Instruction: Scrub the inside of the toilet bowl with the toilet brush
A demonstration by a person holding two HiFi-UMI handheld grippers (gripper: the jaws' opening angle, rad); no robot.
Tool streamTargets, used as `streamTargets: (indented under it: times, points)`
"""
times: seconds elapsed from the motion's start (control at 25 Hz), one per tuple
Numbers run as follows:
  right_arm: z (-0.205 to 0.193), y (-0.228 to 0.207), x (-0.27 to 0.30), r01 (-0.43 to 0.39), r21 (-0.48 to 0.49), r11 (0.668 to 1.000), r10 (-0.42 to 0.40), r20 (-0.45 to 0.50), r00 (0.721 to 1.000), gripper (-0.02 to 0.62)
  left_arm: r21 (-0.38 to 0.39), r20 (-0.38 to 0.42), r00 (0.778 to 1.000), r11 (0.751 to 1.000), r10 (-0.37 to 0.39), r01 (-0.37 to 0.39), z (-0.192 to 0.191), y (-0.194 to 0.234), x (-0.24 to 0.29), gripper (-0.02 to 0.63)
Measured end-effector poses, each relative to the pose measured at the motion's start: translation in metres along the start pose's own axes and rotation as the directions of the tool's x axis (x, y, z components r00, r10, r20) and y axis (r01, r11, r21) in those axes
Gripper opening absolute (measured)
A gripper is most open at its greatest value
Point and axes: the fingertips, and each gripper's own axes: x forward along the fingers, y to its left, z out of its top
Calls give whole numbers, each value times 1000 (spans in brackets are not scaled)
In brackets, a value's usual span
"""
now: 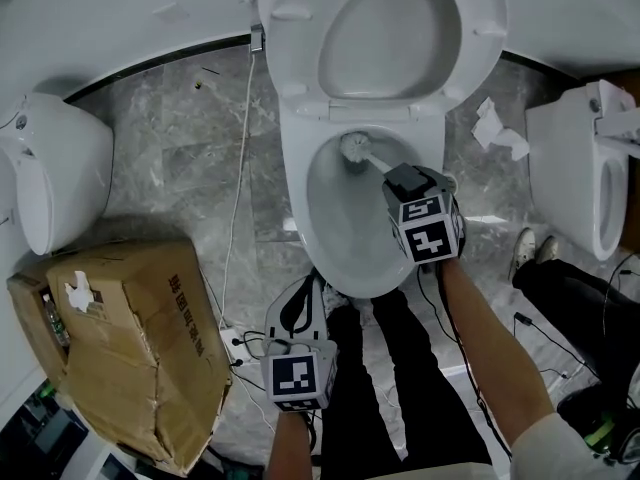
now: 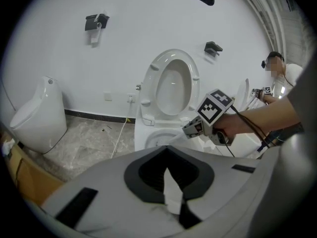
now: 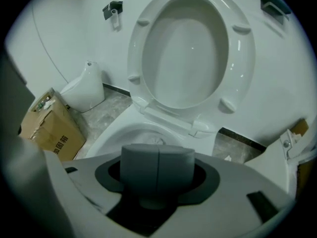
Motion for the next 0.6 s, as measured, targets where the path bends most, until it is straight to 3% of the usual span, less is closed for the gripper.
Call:
streamTargets:
  times: [0.28, 0.6]
  points:
    - [-52, -38, -8, 42, 38, 998, -38, -103, 994, 265, -10, 14, 1000, 1000, 6, -6, 2, -1, 2, 26]
    - [-113, -12, -20, -15, -40, 999, 7, -206, 979, 264, -43, 25, 1000, 999, 12, -11, 0, -1, 3, 26]
